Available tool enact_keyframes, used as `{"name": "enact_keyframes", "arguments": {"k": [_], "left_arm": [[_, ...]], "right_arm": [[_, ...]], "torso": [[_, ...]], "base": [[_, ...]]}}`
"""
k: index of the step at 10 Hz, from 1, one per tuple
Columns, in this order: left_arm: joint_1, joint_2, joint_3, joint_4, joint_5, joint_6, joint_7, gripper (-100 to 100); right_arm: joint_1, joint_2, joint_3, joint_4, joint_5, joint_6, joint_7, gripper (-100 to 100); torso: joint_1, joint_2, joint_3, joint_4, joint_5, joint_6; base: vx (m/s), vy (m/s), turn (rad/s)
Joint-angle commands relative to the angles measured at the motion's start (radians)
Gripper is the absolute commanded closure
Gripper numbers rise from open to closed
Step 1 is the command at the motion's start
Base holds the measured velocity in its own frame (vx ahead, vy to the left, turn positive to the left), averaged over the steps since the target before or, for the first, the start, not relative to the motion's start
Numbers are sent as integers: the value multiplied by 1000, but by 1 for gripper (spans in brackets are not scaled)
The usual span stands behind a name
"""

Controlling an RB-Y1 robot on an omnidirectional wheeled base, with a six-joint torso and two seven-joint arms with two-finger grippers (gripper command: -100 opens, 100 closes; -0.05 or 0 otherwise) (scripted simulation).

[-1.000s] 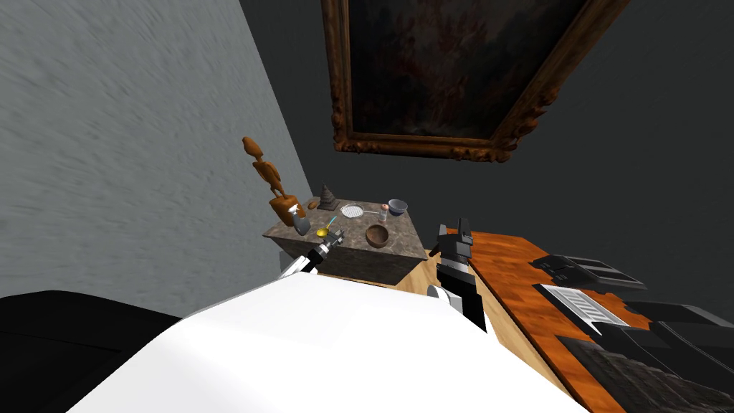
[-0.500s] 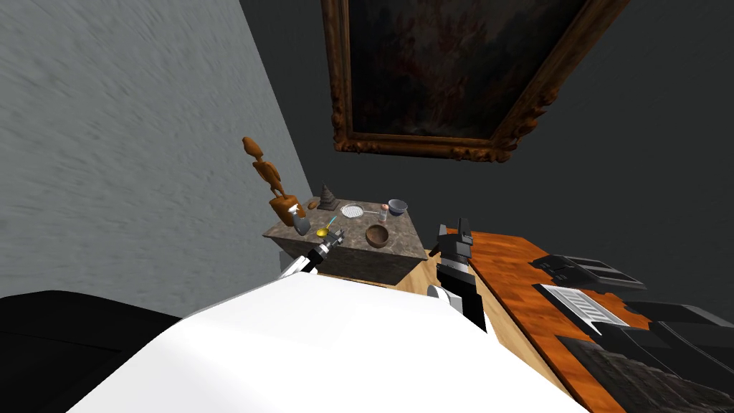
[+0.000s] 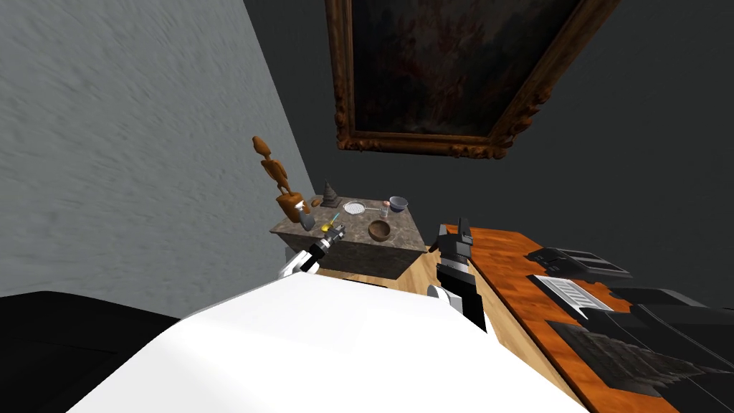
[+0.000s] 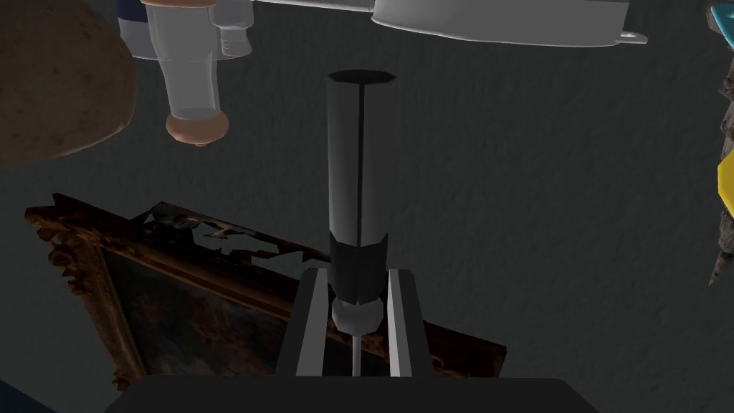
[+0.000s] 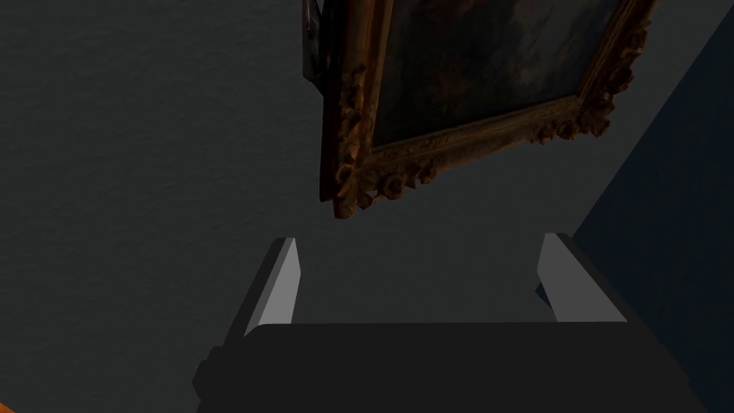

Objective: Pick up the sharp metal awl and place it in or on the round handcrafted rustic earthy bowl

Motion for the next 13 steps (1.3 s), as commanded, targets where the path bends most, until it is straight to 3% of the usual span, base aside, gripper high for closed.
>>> {"name": "enact_keyframes", "arguments": {"k": [1, 13], "left_arm": [[-12, 11, -13, -32, 6, 45, 29, 100], [-81, 82, -92, -246, 53, 329, 203, 100]], "right_arm": [[0, 0, 0, 0, 0, 0, 0, 0], [0, 0, 0, 0, 0, 0, 0, 0]], "torso": [[0, 0, 0, 0, 0, 0], [-3, -4, -2, -1, 0, 0]], "base": [[-89, 22, -23], [-76, 11, -36]]}}
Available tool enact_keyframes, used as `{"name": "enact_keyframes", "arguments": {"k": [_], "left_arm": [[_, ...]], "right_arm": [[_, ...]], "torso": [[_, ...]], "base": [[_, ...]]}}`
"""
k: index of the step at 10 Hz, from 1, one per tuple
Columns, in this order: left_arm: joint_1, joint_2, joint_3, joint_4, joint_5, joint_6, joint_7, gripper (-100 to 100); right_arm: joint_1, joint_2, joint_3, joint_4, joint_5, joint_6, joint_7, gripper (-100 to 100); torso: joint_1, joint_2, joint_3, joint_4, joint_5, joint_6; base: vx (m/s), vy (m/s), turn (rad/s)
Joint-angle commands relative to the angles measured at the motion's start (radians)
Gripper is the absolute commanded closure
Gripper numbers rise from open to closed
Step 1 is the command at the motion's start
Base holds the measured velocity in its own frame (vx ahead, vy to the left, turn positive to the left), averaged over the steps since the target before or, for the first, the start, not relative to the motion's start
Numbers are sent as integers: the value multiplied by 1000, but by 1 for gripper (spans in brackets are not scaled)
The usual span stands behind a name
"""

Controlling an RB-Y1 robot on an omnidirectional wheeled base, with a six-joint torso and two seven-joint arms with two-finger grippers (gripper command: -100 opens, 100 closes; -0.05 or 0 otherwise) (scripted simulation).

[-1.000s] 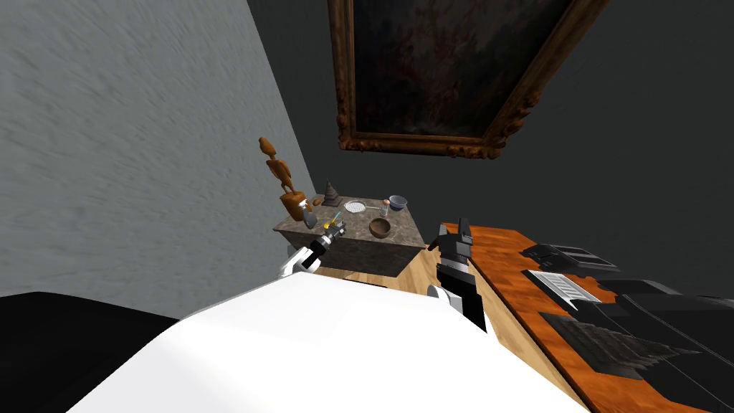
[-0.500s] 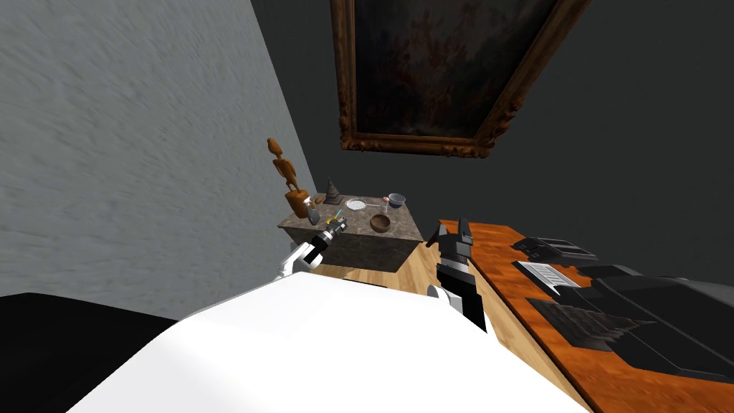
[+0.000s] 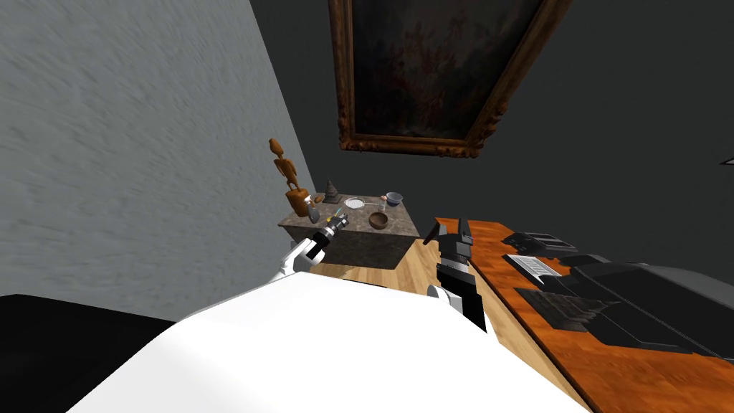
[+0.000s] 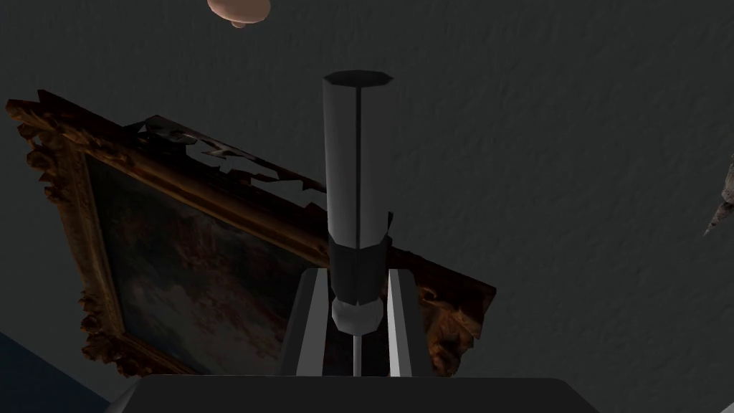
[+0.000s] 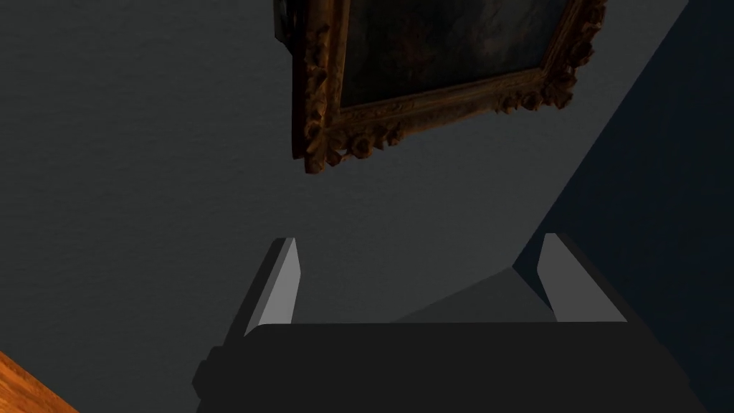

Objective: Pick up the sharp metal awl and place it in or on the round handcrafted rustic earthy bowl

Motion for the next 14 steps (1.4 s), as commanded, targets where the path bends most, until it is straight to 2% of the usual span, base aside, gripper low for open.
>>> {"name": "enact_keyframes", "arguments": {"k": [1, 7, 14], "left_arm": [[-7, 8, -10, -28, 5, 40, 20, 100], [-27, 30, -41, -110, 19, 176, 68, 100], [-46, 59, -79, -205, 27, 363, 106, 100]], "right_arm": [[0, 0, 0, 0, 0, 0, 0, 0], [0, 0, 0, 0, 0, 0, 0, 0], [0, 0, 0, 0, 0, 0, 0, 0]], "torso": [[0, 0, 0, 0, 0, 0], [-4, -4, -2, -1, -1, 0], [-8, -8, -5, -2, -3, 0]], "base": [[-28, -23, -46], [0, -53, -66], [47, -89, -83]]}}
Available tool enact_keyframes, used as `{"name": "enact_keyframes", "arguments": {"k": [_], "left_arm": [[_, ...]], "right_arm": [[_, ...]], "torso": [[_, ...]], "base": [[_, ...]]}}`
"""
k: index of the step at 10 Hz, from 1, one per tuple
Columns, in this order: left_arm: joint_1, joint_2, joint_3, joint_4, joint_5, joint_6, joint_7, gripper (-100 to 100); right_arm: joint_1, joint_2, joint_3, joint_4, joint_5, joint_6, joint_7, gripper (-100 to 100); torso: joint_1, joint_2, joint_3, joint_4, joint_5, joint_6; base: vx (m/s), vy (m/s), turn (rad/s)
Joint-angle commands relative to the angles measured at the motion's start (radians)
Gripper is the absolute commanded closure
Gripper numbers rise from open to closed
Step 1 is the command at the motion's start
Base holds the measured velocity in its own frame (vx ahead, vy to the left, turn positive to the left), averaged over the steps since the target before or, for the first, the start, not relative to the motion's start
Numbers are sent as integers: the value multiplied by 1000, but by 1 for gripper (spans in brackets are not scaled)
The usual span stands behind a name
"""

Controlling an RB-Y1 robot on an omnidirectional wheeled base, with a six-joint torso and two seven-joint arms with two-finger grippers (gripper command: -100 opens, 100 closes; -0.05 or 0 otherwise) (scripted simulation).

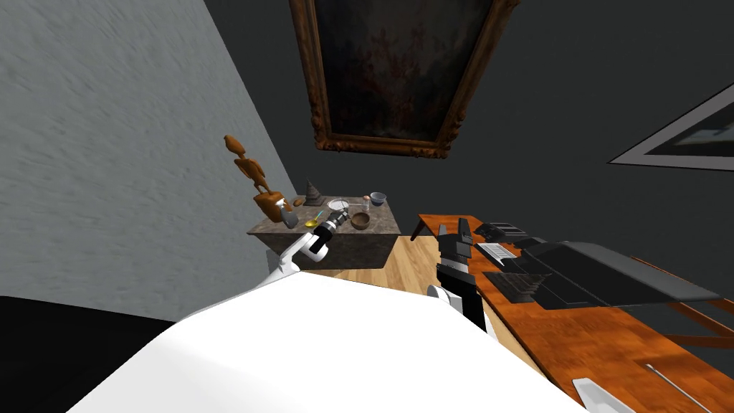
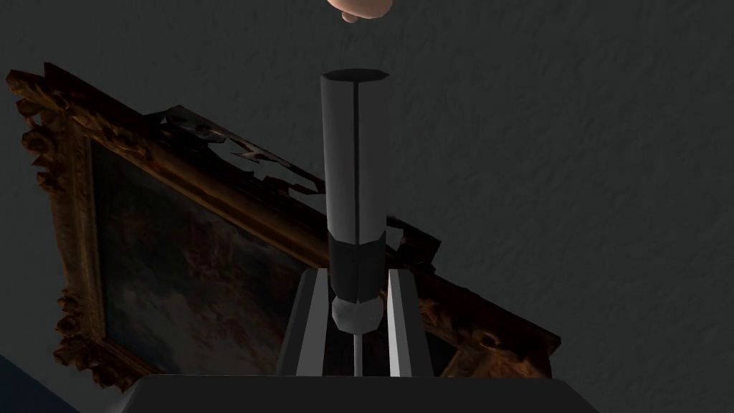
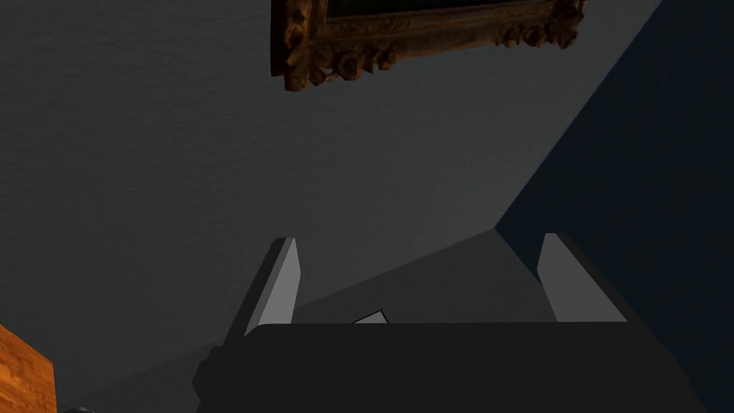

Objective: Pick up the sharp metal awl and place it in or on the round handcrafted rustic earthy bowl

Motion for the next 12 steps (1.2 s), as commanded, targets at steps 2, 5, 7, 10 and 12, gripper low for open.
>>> {"name": "enact_keyframes", "arguments": {"k": [2, 5, 7, 10, 12], "left_arm": [[-6, 13, -14, -34, 2, 76, 12, 100], [-11, 24, -26, -62, 3, 144, 20, 100], [-13, 30, -33, -76, 4, 183, 24, 100], [-15, 28, -32, -73, 5, 173, 23, -100], [-15, 28, -32, -73, 5, 173, 23, -100]], "right_arm": [[0, 0, 0, 0, 0, 0, 0, 0], [0, 0, 0, 0, 0, 0, 0, 0], [0, 0, 0, 0, 0, 0, 0, 0], [0, 0, 0, 0, 0, 0, 0, 0], [0, 0, 0, 0, 0, 0, 0, 0]], "torso": [[1, -1, 0, 0, 0, 0], [0, -2, -1, 0, 0, 0], [1, -1, -1, 0, 0, -1], [6, 3, 1, 0, 1, -1], [7, 4, 2, 0, 1, -1]], "base": [[70, -87, -83], [71, -91, -63], [66, -72, -61], [14, -10, -3], [0, 0, 0]]}}
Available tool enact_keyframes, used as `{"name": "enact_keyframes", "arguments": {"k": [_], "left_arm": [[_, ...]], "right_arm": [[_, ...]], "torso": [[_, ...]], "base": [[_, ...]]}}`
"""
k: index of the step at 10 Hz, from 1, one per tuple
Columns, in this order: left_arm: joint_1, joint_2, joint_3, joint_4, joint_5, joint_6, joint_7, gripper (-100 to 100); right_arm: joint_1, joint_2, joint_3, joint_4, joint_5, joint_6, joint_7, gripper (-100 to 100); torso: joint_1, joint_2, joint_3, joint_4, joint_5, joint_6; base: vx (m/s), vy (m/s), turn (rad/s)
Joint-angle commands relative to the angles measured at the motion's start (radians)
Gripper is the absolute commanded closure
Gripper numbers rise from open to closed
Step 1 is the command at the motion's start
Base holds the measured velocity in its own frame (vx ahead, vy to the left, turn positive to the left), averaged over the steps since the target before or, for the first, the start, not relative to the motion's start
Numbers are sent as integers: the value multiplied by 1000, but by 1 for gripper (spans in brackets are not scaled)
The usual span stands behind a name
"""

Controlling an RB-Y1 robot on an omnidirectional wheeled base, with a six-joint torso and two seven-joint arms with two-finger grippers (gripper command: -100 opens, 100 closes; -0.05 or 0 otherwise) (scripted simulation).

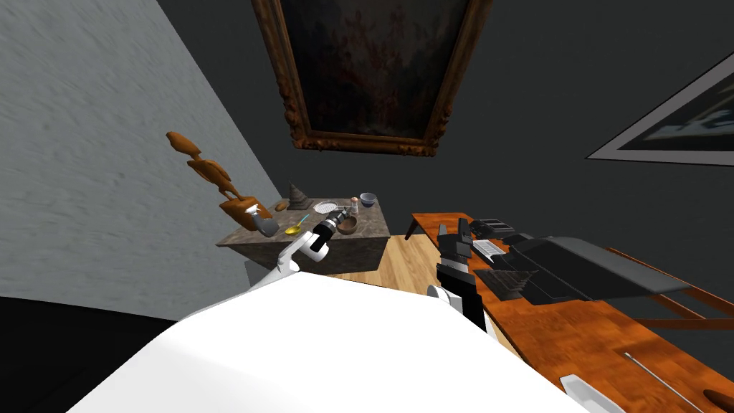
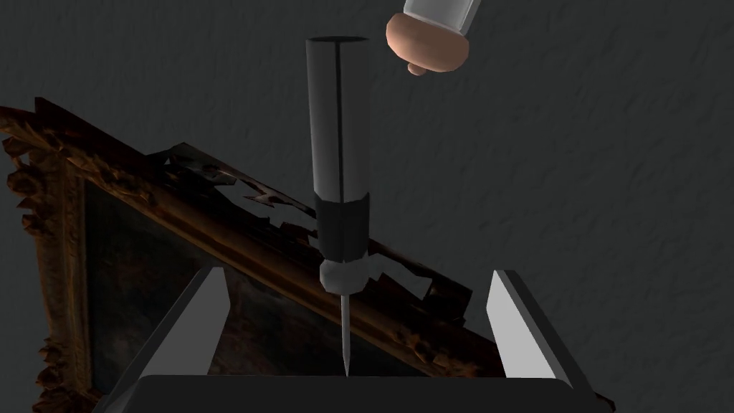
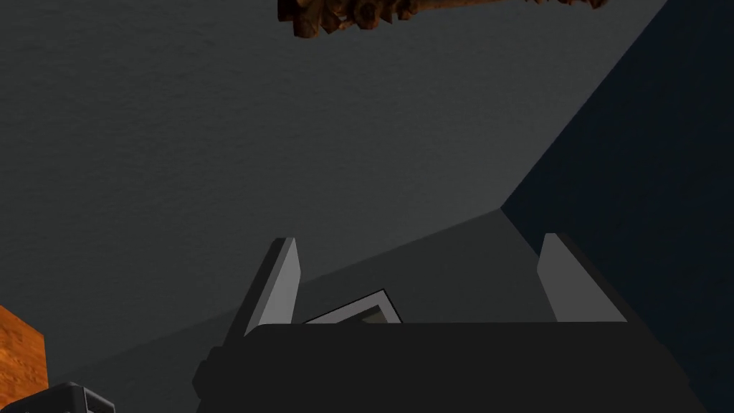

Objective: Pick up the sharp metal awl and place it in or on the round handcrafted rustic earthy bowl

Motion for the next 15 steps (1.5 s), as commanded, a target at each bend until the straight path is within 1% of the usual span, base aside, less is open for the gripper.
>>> {"name": "enact_keyframes", "arguments": {"k": [1, 2, 3, 11, 12, 13, 15], "left_arm": [[0, 0, 0, 0, 0, 0, 0, -100], [0, 0, 0, 0, 0, 0, 0, 0], [9, 37, 23, -42, 26, 41, 8, -100], [43, 183, 116, -209, 128, 204, 39, -100], [39, 170, 107, -197, 120, 192, 34, -100], [40, 172, 108, -201, 122, 198, 35, 0], [39, 172, 108, -200, 121, 197, 35, 0]], "right_arm": [[0, 0, 0, 0, 0, 0, 0, 0], [0, 0, 0, 0, 0, 0, 0, 0], [0, 0, 0, 0, 0, 0, 0, 0], [0, 0, 0, 0, 0, 0, 0, 0], [0, 0, 0, 0, 0, 0, 0, 0], [0, 0, 0, 0, 0, 0, 0, 0], [0, 0, 0, 0, 0, 0, 0, 0]], "torso": [[0, 0, 0, 0, 0, 0], [0, 0, 0, 0, 0, 0], [0, 0, 0, 0, 0, 0], [-1, 1, 1, 0, 0, 0], [0, 1, 1, 0, 0, 0], [0, 1, 0, 0, 0, 0], [0, 0, 0, 0, 0, 0]], "base": [[0, 0, 0], [0, 0, 0], [-8, -9, -158], [-10, -11, -123], [-4, -2, -14], [0, 0, 0], [0, 0, 0]]}}
